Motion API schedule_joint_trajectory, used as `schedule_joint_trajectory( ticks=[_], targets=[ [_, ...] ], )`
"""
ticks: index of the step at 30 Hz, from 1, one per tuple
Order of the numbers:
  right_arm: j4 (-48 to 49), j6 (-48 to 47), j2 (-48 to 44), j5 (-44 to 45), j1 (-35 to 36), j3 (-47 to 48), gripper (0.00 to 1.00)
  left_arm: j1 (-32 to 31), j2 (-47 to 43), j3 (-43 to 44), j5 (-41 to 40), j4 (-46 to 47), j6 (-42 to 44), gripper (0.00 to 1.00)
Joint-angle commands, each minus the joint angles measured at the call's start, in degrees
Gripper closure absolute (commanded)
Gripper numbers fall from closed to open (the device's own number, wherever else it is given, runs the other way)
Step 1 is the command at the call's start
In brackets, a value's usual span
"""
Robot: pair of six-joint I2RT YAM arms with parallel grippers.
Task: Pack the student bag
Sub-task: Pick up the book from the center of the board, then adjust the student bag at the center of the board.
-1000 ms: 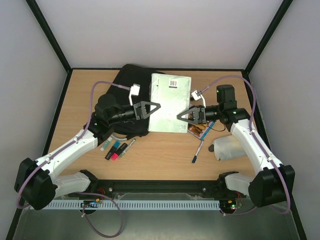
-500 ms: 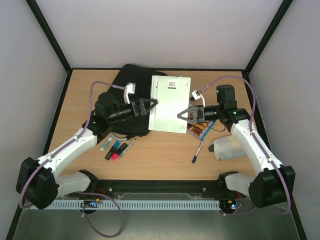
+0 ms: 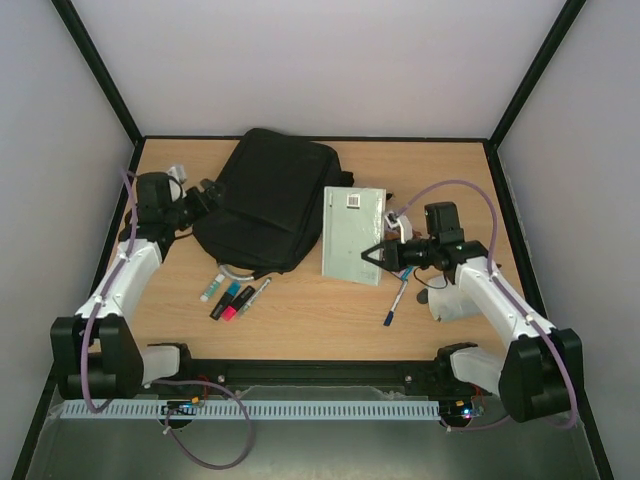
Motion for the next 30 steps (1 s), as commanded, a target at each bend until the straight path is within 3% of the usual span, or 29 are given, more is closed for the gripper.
schedule_joint_trajectory(
  ticks=[1, 4, 7, 14, 21, 26, 30],
  targets=[
    [8.2, -5.8, -7.4, 5.5, 0.0, -2.1, 0.99, 2.6, 2.4, -3.2, -6.7, -2.8, 3.0, 0.01],
    [6.9, -7.3, -8.8, 6.0, -0.1, -2.2, 0.99, 2.8, 7.7, 0.0, -16.7, -4.8, 4.5, 0.01],
    [6.5, -8.0, -9.8, 6.5, -0.4, -2.4, 0.99, 4.2, 13.5, 3.4, -19.8, -5.7, 4.6, 0.01],
    [6.8, -9.1, -10.6, 7.4, -0.5, -3.1, 0.99, 6.2, 23.6, 9.4, -18.7, -6.6, 4.7, 0.01],
    [7.9, -10.0, -6.6, 6.6, -2.0, -4.8, 0.99, 5.7, 30.8, 9.9, -13.2, -5.4, 5.1, 0.06],
    [8.5, -10.3, -2.8, 5.9, -2.4, -5.9, 0.99, 2.8, 34.2, 10.8, -8.7, -4.8, 6.0, 0.11],
    [8.7, -10.4, -4.9, 8.4, -4.3, -6.9, 0.99, -2.7, 32.6, 11.1, -8.3, -5.6, 8.6, 0.12]
  ],
)
